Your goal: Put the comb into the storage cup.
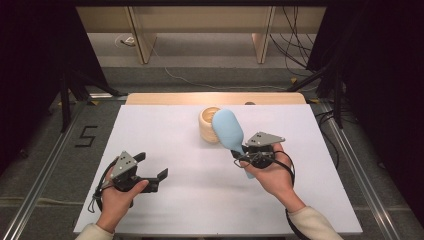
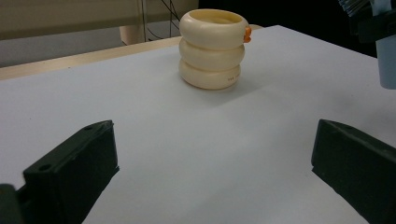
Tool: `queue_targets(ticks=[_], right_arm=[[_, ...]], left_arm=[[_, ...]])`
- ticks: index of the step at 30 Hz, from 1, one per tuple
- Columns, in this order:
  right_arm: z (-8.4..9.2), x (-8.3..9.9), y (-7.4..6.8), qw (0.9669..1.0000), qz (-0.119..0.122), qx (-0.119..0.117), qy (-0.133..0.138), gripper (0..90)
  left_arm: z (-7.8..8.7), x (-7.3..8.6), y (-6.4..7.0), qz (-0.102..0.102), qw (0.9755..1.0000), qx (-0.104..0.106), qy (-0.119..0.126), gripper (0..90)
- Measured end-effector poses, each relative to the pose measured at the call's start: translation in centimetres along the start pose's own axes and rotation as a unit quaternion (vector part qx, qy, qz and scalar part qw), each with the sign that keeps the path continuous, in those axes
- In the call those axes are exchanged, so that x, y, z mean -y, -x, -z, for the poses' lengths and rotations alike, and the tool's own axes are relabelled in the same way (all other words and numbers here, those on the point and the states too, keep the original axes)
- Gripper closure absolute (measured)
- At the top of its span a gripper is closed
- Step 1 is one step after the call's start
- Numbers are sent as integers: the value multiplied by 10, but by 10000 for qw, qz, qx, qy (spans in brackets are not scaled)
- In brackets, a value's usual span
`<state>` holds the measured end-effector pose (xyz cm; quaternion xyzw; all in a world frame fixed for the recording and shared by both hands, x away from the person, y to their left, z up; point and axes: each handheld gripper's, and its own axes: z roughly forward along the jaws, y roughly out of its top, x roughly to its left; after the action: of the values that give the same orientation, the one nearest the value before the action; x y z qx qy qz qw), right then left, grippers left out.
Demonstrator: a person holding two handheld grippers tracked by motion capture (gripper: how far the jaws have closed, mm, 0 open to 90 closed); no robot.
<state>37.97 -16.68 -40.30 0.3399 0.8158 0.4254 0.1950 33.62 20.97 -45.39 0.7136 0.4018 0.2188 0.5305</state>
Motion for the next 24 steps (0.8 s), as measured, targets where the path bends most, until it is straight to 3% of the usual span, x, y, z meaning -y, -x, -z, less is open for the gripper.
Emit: queue_targets(ticks=[24], right_arm=[[-9,-6,-7,9999,-18,-91,116,705]], left_arm=[[-1,0,0,1,10000,9,3,0]])
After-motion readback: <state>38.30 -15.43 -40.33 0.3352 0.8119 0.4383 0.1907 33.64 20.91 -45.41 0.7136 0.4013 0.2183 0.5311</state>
